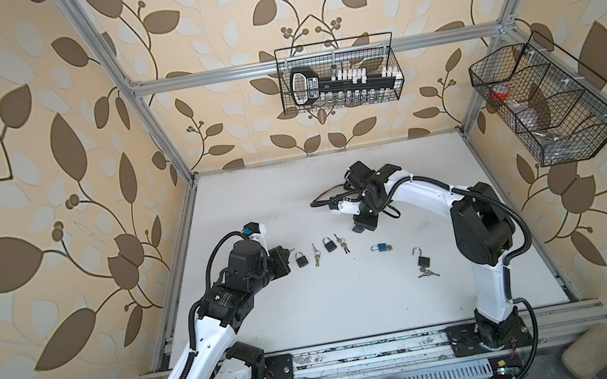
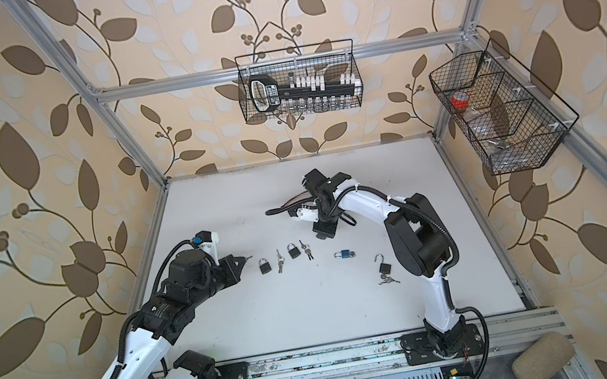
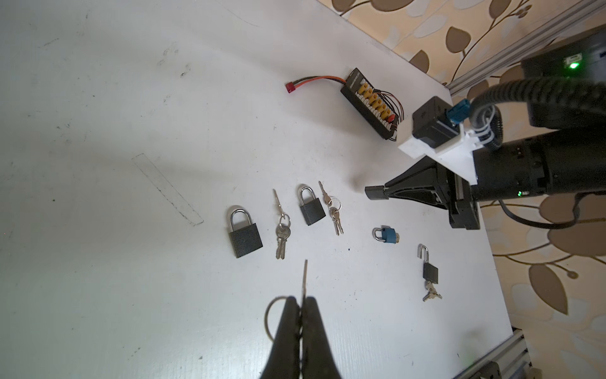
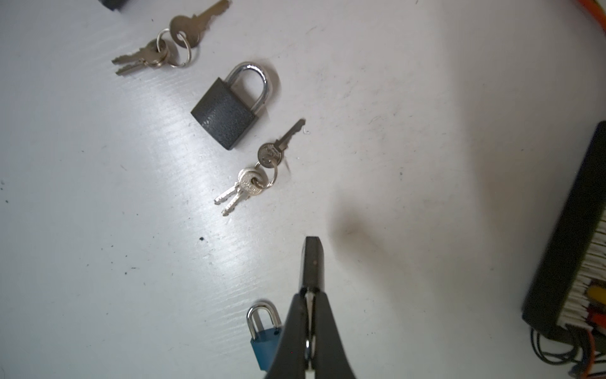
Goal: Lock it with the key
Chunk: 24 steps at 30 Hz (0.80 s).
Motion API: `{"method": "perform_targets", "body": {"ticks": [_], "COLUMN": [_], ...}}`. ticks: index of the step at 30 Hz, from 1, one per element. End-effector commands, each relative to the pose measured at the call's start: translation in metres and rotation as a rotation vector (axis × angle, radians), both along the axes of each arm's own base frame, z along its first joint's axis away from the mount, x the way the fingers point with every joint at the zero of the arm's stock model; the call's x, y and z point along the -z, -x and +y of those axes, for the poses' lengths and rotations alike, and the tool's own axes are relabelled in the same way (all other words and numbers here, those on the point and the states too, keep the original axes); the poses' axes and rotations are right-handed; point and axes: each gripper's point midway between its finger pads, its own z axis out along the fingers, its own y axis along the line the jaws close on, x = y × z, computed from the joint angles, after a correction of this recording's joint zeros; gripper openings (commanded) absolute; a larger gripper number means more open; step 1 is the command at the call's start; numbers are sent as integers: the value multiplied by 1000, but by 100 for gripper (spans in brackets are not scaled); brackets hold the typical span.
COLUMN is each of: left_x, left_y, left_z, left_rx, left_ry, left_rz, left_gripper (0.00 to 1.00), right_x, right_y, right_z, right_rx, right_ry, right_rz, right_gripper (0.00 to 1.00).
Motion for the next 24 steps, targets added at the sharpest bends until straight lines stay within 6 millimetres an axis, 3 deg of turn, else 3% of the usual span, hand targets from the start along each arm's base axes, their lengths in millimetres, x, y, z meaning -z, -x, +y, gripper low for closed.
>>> {"method": "perform_targets", "body": {"ticks": [1,4,15,24], "left_x": [-4,-3,0,-1], "left_y": [-4,-4,-3,-1], "left_z": [1,1,0,0], "left_rx": [3,2,11,15], "left_ry": [15,16,38,42], "left_rz": [-30,-29,-20,-17], "left_gripper": [0,0,0,0], "right_x": [14,27,33,42], "right_y": [16,14,17,25], "right_z": [-4,-11,3,10], "right_rx": [-85,-73,-115,-132], "right_ry": [108,182,198,188], "right_rz": [35,18,-46,-13], "right_gripper": [0,0,0,11]}}
